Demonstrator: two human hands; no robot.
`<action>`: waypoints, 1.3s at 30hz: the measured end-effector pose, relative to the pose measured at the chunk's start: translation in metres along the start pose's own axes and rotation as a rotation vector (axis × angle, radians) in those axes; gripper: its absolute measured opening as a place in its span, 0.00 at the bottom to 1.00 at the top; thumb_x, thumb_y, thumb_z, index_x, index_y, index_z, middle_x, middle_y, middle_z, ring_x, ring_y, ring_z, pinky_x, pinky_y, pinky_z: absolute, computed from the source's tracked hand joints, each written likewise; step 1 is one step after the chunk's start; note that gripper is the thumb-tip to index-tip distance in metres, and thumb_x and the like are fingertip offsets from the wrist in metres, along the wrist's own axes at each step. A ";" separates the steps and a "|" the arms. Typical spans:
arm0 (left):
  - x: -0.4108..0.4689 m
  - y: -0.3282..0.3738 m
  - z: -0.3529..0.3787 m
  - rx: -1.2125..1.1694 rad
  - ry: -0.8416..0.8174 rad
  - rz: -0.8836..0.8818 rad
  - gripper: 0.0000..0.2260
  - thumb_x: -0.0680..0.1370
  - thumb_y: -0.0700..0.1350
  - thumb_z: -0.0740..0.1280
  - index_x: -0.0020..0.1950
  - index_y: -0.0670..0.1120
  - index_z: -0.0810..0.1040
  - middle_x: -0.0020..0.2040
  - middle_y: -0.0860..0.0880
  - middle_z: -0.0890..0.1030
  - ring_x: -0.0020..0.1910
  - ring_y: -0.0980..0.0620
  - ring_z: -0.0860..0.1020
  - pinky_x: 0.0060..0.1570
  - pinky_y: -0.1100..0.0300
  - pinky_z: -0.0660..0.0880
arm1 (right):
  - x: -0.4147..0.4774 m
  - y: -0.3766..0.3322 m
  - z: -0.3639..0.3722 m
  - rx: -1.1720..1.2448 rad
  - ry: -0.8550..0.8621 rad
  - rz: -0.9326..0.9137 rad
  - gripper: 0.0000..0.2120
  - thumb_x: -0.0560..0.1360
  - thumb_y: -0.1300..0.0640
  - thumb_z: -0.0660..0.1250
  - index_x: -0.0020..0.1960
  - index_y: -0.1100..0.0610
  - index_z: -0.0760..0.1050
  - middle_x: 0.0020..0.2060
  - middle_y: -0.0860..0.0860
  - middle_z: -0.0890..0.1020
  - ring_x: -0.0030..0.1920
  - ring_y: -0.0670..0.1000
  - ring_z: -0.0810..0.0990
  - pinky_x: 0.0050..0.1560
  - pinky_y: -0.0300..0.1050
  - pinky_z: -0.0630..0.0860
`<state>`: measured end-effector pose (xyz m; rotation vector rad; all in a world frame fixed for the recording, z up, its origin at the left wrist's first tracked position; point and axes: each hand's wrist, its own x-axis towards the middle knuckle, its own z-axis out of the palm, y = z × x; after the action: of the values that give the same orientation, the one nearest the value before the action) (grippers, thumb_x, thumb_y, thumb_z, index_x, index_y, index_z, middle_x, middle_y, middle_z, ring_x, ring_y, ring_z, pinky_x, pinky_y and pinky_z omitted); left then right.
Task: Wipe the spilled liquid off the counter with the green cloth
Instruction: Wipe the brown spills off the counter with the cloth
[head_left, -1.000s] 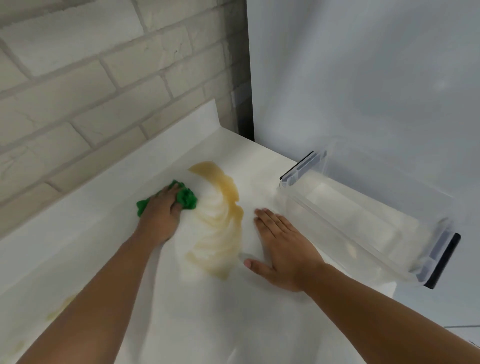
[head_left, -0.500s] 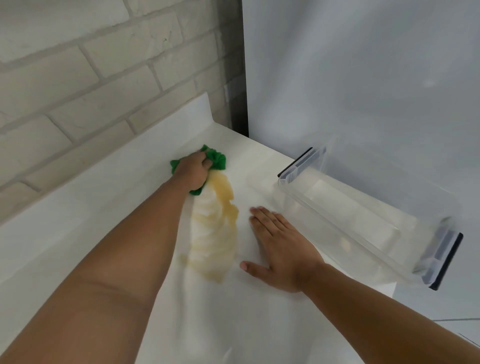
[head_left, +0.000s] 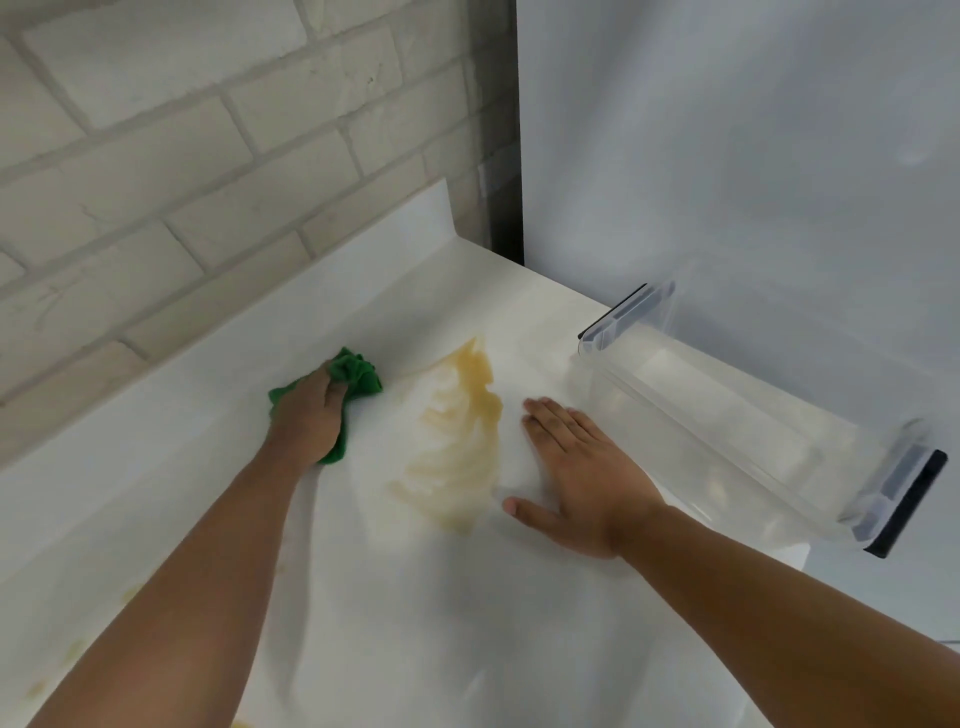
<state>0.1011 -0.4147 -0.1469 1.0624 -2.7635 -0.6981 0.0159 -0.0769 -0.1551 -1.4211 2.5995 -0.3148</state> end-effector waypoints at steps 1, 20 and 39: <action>0.007 0.003 -0.001 0.018 0.017 -0.029 0.18 0.85 0.50 0.55 0.69 0.41 0.72 0.64 0.37 0.76 0.62 0.37 0.74 0.62 0.49 0.69 | 0.000 0.000 0.000 -0.001 0.001 0.000 0.48 0.74 0.25 0.44 0.81 0.58 0.45 0.80 0.51 0.43 0.79 0.46 0.37 0.79 0.48 0.43; -0.036 0.037 0.035 0.011 -0.107 0.430 0.25 0.77 0.49 0.59 0.75 0.44 0.69 0.76 0.46 0.66 0.76 0.45 0.63 0.76 0.48 0.56 | 0.000 0.002 0.001 0.026 0.006 -0.012 0.50 0.72 0.23 0.41 0.81 0.59 0.46 0.81 0.51 0.44 0.79 0.47 0.38 0.79 0.48 0.42; 0.013 0.132 0.069 0.029 -0.167 0.448 0.21 0.83 0.44 0.60 0.77 0.49 0.65 0.78 0.49 0.62 0.78 0.45 0.56 0.76 0.48 0.50 | 0.000 0.007 0.010 0.096 0.099 -0.022 0.49 0.74 0.25 0.48 0.79 0.62 0.55 0.80 0.55 0.53 0.80 0.51 0.48 0.79 0.51 0.49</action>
<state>-0.0061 -0.3109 -0.1495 0.3698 -2.9996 -0.7057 0.0127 -0.0745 -0.1661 -1.4378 2.6077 -0.5180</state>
